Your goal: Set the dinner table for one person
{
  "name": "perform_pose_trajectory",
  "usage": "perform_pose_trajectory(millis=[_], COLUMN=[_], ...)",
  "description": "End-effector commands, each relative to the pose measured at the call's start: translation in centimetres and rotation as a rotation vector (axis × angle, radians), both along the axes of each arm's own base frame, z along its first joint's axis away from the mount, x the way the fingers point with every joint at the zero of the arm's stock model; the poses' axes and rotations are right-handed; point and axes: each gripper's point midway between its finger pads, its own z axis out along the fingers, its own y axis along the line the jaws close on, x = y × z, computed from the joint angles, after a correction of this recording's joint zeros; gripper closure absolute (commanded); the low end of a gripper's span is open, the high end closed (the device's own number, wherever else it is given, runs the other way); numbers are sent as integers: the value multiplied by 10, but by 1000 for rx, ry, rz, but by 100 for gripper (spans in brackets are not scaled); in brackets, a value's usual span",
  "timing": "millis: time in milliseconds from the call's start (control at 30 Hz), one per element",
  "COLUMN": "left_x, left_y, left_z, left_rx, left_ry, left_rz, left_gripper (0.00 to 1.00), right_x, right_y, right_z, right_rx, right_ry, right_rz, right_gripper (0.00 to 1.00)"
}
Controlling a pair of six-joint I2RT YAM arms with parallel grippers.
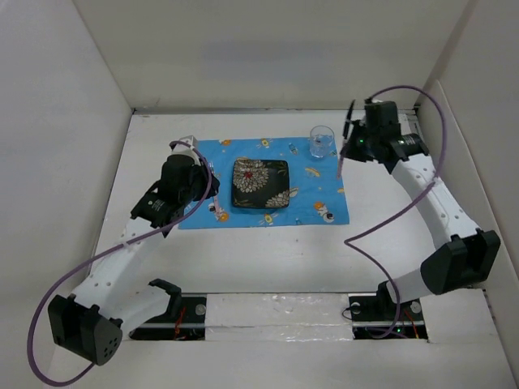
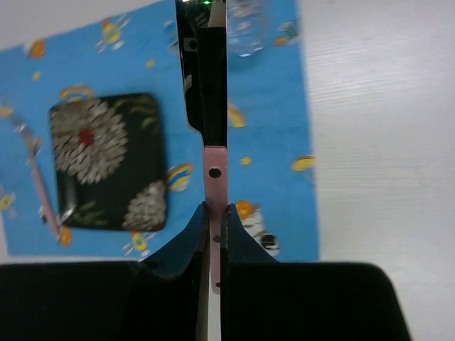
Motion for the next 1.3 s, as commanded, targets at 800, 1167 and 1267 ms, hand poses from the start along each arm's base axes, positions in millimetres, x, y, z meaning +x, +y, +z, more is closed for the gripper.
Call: perform_pose_trajectory(millis=[800, 1167, 1267], left_x=[26, 26, 26], left_y=[-27, -28, -27], left_z=[15, 9, 7], left_rx=[-103, -95, -92], left_ry=[4, 15, 20], left_rz=[-19, -22, -23], left_gripper=[69, 69, 69], right_x=[8, 21, 20], right_y=[104, 105, 104], right_z=[-203, -196, -201], right_rx=[-49, -55, -58], right_ry=[480, 455, 465], right_rz=[320, 288, 281], right_gripper=[100, 100, 84])
